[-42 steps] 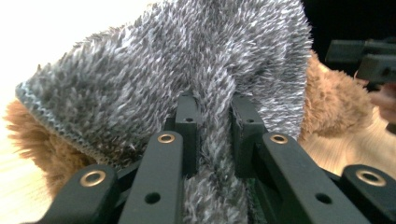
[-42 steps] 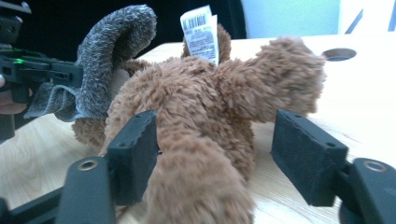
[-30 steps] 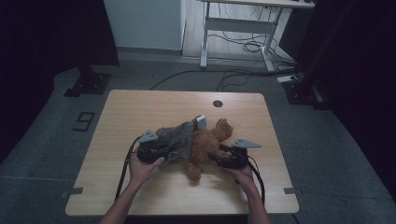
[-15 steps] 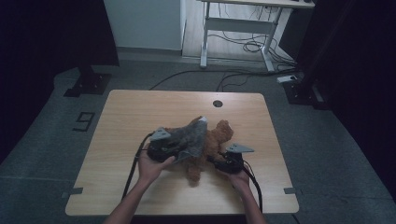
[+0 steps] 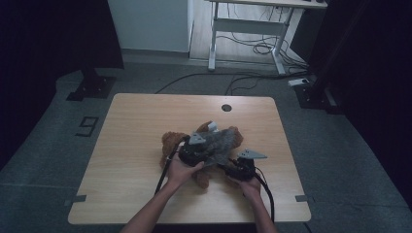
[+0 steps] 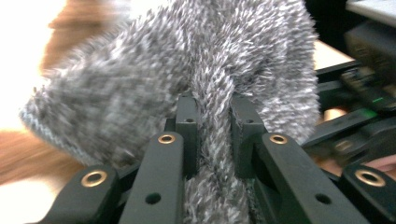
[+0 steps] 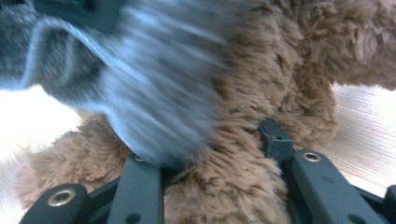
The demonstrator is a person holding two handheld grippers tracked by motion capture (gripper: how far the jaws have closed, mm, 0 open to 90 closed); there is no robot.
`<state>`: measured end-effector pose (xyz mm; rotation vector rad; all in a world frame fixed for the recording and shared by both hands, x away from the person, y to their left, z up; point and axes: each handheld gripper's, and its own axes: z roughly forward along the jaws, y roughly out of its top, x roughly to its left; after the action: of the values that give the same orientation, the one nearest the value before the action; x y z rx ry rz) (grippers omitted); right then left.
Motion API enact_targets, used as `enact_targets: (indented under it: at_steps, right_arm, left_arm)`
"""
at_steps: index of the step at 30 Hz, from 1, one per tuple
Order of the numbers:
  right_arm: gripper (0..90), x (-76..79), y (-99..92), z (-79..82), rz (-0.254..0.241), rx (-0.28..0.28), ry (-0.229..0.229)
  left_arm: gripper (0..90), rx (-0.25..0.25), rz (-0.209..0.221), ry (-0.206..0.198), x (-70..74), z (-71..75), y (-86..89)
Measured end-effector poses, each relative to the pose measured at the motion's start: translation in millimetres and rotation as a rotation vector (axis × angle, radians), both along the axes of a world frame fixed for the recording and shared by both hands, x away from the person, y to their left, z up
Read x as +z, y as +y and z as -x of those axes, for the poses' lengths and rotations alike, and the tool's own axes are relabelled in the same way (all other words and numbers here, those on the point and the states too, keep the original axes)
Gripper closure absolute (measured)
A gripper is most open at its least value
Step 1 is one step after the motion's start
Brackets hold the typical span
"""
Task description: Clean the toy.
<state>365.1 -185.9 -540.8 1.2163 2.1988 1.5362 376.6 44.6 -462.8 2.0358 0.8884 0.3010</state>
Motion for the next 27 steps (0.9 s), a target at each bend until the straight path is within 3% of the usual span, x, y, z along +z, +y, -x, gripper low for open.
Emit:
enact_targets:
  at_steps: [3,6,8,13,16,17,19,27]
  right_arm:
    - [61.2,0.1,-1.1,-0.7,-0.005,0.003,0.003]
    - [61.2,-0.3,-0.7,-1.2,-0.008,0.008,-0.001]
    - [61.2,-0.3,-0.4,-1.0,-0.008,0.007,-0.002]
    - [61.2,0.0,-1.5,-0.9,-0.011,0.011,0.003]
    - [61.2,0.0,-1.6,-0.9,-0.012,0.010,0.004]
    - [61.2,0.1,-1.9,-0.8,-0.012,0.010,0.007]
    - [61.2,-0.1,-2.0,-0.8,-0.013,0.012,0.007]
    - [61.0,-0.4,-2.0,-0.9,-0.016,0.013,0.006]
  left_arm:
    - [76.4,0.050,-0.012,-0.008,-0.1,-0.4,24.8]
    - [76.4,0.052,0.028,-0.006,1.4,2.9,43.3]
    - [76.5,0.054,0.038,-0.034,6.6,7.4,51.9]
    - [76.4,0.110,0.103,-0.058,15.3,11.3,82.9]
    - [76.4,0.164,0.073,-0.076,16.7,12.4,100.0]
    - [76.4,0.178,0.063,-0.068,14.8,11.2,106.0]
    - [76.2,0.180,0.090,-0.021,7.2,8.6,117.3]
    - [76.2,0.271,0.070,0.020,-16.6,6.3,149.6]
